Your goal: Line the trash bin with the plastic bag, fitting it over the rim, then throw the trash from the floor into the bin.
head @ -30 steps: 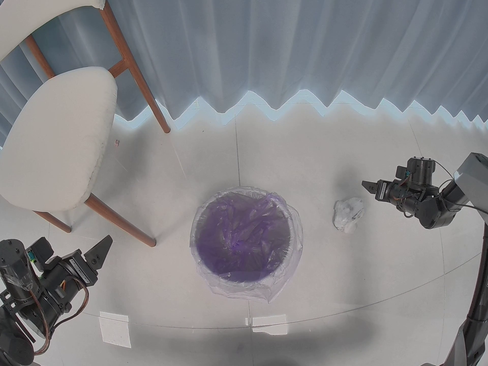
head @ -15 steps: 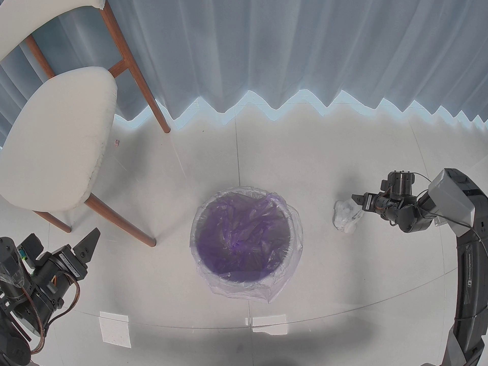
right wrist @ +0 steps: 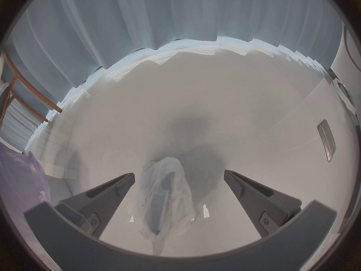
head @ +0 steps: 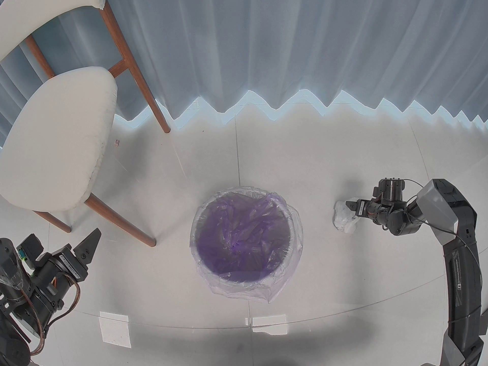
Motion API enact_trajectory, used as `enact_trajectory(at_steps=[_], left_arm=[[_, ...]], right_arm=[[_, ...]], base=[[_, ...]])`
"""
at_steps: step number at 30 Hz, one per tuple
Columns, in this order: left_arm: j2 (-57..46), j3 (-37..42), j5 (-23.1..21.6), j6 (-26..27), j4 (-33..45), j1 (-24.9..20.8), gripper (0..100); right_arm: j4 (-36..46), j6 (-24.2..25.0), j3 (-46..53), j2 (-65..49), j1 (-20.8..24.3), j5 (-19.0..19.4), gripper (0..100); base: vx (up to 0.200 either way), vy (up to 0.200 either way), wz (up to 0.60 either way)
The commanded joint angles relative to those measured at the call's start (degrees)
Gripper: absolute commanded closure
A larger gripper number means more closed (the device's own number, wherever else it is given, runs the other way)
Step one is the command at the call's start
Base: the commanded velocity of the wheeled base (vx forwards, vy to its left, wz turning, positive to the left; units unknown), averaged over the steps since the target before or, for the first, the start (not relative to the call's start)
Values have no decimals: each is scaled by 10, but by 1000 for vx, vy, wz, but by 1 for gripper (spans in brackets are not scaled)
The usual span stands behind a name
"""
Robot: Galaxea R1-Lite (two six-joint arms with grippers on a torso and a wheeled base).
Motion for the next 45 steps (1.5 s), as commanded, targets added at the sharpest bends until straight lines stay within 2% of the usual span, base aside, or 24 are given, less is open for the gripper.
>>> enact_trajectory(at_steps=[1, 18, 19, 36, 45], left_arm=[[3, 10, 1, 3, 0, -2, 0], [9, 10, 1, 5, 6, 0, 0], [9, 10, 1, 5, 6, 0, 0], [9, 10, 1, 5, 6, 2, 0], [10, 10, 1, 7, 8, 2, 0]], right_arm=[[8, 0, -23, 18, 2, 1, 0], [21, 1, -30, 28, 21, 1, 0], [21, 1, -27, 29, 21, 1, 100], [14, 2, -14, 20, 21, 1, 100], [0, 4, 71, -66, 29, 2, 100]], base=[[0, 0, 0], [0, 0, 0], [0, 0, 0], [0, 0, 0], [0, 0, 0]])
